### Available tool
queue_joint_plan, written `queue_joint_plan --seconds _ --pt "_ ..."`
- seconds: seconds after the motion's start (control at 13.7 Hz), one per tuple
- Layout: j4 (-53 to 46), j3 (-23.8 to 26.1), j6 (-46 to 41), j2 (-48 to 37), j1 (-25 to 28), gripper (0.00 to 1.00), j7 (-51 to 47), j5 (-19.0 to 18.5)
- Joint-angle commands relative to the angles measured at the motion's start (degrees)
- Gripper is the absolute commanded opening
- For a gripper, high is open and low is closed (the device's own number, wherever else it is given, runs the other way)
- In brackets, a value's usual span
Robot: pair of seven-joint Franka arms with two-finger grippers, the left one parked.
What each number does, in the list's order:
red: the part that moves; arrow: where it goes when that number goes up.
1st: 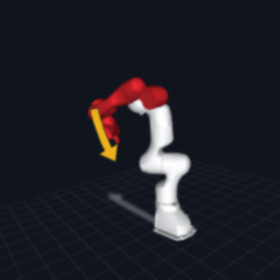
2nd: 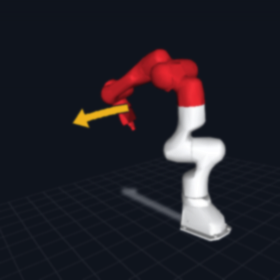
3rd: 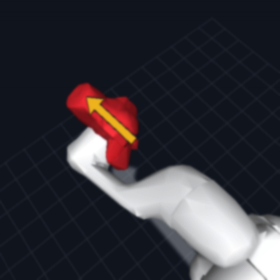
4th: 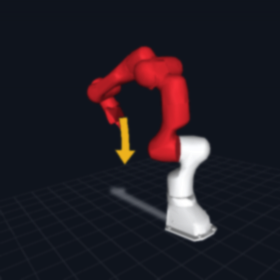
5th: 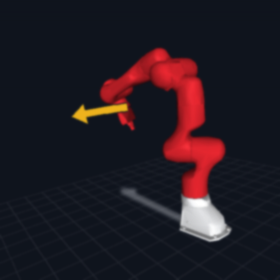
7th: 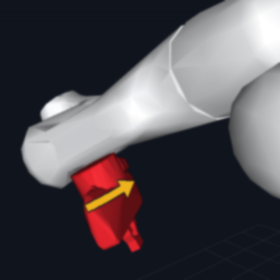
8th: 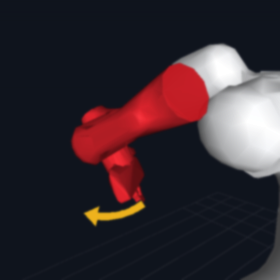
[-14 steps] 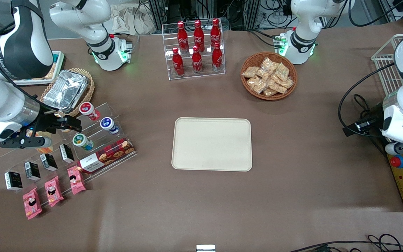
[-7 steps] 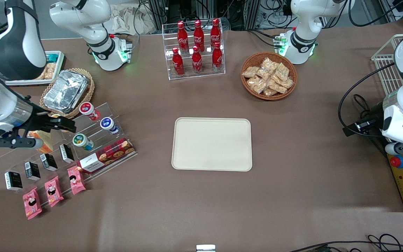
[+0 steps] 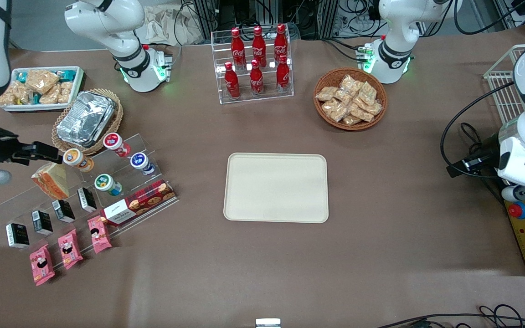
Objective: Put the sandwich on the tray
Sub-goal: 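Move the right gripper over the acrylic rack toward the wrapped sandwich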
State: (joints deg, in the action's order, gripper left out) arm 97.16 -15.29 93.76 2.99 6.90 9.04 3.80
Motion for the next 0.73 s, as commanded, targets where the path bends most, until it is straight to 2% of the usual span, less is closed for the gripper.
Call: queue_joint_plan --seconds 0.0,0.37,0.66 --pt "3.46 -3.16 0.46 -2.10 -0.57 0.99 8.42 -0.38" --pt "8.81 -9.05 5.71 -3.51 -0.57 0.99 18.28 -0.46" --pt "17.08 -9.32 16.35 -4.48 -0.57 0.99 19.87 -0.81"
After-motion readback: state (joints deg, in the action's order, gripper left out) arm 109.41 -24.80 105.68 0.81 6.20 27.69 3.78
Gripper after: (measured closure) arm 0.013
